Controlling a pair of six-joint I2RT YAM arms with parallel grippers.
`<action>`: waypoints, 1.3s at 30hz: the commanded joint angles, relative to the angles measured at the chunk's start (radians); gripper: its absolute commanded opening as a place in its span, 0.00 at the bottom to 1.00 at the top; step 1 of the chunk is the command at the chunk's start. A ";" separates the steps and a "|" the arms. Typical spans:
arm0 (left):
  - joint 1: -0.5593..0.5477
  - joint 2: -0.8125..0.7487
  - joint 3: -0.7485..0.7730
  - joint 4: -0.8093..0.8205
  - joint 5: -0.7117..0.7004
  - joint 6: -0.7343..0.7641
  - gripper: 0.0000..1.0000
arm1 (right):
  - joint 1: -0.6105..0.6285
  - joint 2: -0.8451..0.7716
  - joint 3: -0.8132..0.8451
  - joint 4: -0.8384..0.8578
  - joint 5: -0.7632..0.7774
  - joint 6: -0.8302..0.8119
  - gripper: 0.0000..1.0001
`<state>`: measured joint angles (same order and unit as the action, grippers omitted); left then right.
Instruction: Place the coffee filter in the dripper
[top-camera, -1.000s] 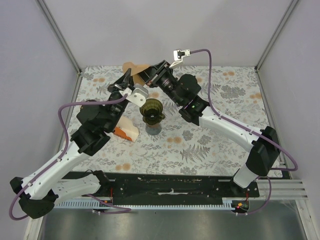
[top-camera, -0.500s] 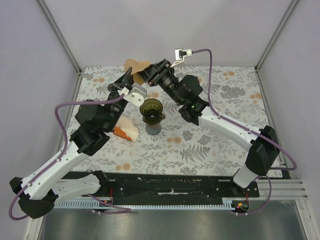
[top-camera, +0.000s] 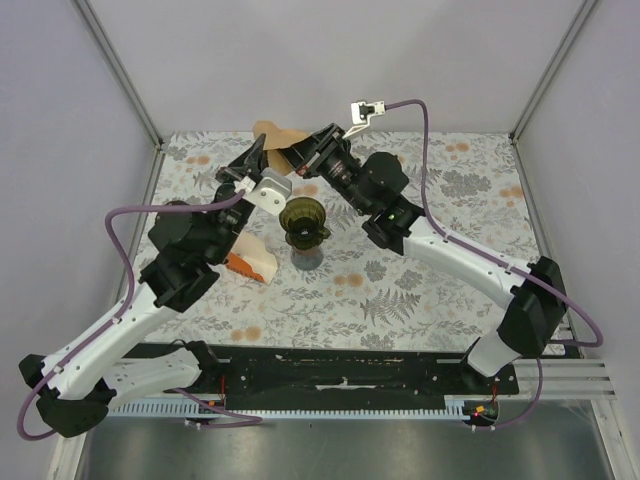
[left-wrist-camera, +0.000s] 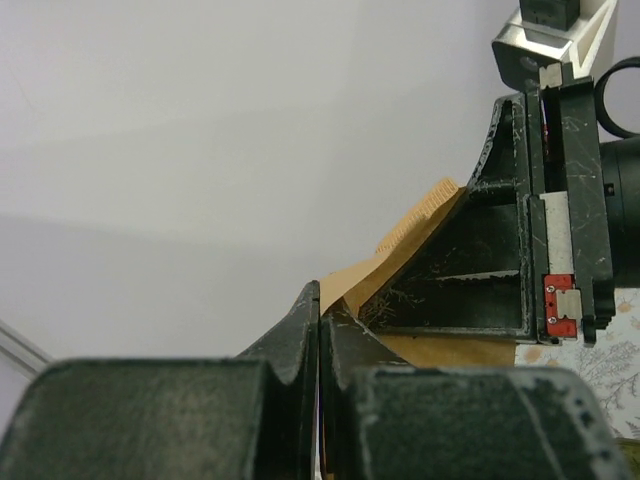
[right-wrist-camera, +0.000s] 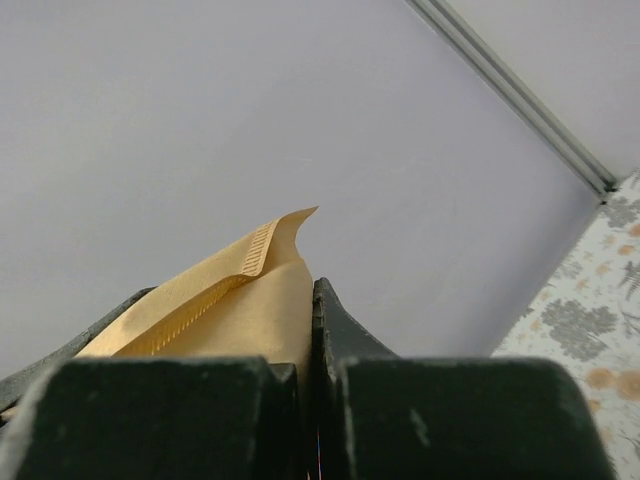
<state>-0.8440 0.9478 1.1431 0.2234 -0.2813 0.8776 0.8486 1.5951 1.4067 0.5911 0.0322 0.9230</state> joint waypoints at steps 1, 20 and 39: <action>-0.004 -0.012 0.003 -0.074 -0.024 -0.025 0.11 | -0.002 -0.050 0.061 -0.167 0.034 -0.101 0.00; -0.004 0.072 0.173 -0.282 -0.147 -0.019 0.02 | 0.020 -0.106 0.077 -0.316 0.130 -0.328 0.00; -0.006 0.072 0.161 -0.317 -0.081 -0.144 0.02 | 0.004 -0.084 0.181 -0.454 0.089 -0.457 0.00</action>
<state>-0.8497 1.0218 1.2903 -0.0776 -0.4038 0.8112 0.8650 1.5021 1.4773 0.2096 0.1631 0.5106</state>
